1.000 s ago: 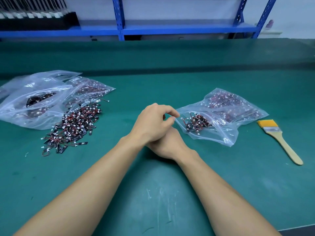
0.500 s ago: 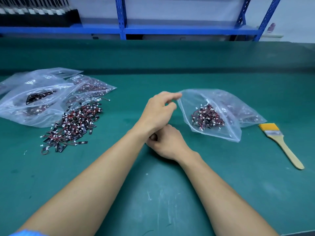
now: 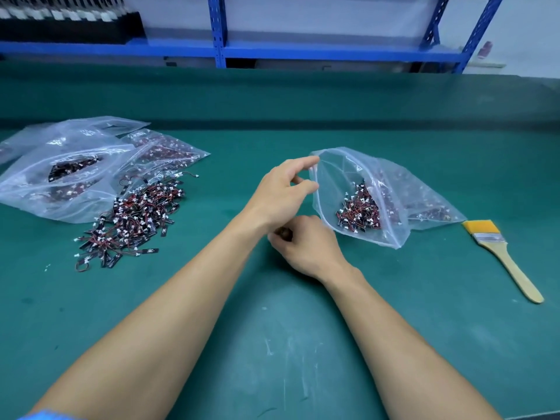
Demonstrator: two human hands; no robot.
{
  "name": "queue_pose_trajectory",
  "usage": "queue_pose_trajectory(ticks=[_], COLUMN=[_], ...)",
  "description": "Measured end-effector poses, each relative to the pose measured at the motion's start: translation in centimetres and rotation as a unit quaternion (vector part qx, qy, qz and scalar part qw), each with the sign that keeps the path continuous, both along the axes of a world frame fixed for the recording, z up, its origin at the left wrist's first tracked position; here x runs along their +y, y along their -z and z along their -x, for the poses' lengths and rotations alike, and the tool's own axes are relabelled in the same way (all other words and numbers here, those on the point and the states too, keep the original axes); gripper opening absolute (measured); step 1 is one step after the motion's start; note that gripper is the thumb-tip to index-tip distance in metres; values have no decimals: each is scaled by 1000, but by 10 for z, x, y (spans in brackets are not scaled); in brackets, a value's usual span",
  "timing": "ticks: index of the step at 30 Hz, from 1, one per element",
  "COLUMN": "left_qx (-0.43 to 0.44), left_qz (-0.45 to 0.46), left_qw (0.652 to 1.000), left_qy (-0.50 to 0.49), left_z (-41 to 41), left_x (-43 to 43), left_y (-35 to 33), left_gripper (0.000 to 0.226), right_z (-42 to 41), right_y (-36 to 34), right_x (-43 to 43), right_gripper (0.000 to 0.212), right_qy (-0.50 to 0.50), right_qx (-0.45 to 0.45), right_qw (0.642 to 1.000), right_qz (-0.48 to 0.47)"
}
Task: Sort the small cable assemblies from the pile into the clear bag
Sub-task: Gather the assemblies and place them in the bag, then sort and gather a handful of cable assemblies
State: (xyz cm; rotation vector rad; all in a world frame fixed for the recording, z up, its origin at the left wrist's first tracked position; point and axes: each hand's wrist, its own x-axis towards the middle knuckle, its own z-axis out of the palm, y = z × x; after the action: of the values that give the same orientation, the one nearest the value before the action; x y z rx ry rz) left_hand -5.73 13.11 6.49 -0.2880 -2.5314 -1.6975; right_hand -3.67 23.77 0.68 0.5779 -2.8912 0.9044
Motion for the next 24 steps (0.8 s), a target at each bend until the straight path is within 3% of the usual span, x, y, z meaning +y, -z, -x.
queue_pose_trajectory(ticks=[3,7,10,14,17,21,24], left_qx=[-3,7,23,60,88,38,-1], left_qz=[7,1,22,163,310,419,468], left_qw=[1000,1000,998,981,937,887,862], left_qy=[7,-23,-56,-86,-138,-192,-197], left_z=[-5,-16,-28,-39,-41,-37,-33], left_x=[-9,-31,-50,-81,-110,-140,-150], left_y=[6,23,39,61,70,75,79], left_gripper=[42,31,26,21,34,64,73], right_z=[4,11,14,16,19,20,22], right_y=[4,8,13,20,21,24,26], right_x=[4,6,7,8,9,8,7], right_gripper=[35,8,18,30,30,27,26], right_qy=[17,8,-28,-28,-21,-17,-16], right_qx=[6,18,40,48,38,41,48], right_qw=[1000,1000,998,997,998,998,997], right_qz=[8,22,36,57,55,50,52])
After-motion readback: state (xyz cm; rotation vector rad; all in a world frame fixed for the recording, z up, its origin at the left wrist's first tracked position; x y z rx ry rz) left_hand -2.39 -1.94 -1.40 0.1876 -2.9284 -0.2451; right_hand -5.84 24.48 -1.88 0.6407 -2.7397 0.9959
